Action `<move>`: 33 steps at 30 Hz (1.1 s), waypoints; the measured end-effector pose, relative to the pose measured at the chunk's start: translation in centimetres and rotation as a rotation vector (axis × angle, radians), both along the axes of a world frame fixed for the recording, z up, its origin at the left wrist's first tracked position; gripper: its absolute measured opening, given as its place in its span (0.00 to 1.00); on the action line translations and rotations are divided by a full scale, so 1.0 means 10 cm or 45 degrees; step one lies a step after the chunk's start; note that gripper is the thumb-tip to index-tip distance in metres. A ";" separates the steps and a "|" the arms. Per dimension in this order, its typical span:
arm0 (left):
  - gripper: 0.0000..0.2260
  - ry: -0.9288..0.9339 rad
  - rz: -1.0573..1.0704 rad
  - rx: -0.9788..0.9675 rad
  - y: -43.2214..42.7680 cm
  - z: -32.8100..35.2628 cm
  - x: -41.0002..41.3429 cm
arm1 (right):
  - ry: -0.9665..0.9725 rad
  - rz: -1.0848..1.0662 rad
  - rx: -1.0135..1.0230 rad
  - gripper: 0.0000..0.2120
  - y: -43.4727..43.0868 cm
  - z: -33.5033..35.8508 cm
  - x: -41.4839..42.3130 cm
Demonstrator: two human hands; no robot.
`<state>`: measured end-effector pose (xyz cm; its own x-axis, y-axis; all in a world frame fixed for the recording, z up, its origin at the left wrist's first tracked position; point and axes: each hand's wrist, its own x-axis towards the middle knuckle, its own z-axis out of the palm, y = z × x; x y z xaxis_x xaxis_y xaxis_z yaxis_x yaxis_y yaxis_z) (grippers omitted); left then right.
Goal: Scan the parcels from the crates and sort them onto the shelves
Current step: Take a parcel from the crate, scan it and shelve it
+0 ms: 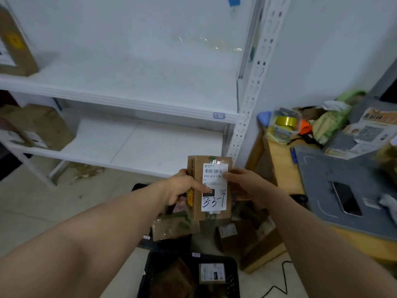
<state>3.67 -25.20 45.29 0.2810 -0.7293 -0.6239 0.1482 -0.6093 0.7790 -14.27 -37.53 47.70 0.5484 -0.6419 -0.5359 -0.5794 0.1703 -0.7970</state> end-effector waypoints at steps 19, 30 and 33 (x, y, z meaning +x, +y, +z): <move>0.16 -0.500 0.411 -0.727 3.23 3.15 4.09 | -0.736 0.210 -0.407 0.21 3.09 2.81 4.59; 0.30 -0.766 0.773 -1.354 3.85 4.91 4.67 | -1.132 0.203 -0.856 0.19 3.69 4.75 5.37; 0.23 -0.827 0.734 -1.425 3.84 5.31 4.84 | -1.211 0.194 -1.011 0.21 3.72 5.16 5.54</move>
<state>52.07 13.24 98.39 0.7136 -0.4313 0.5520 -0.4058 0.3878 0.8276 41.14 -0.33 99.29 0.6031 -0.5020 0.6199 0.3110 -0.5676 -0.7623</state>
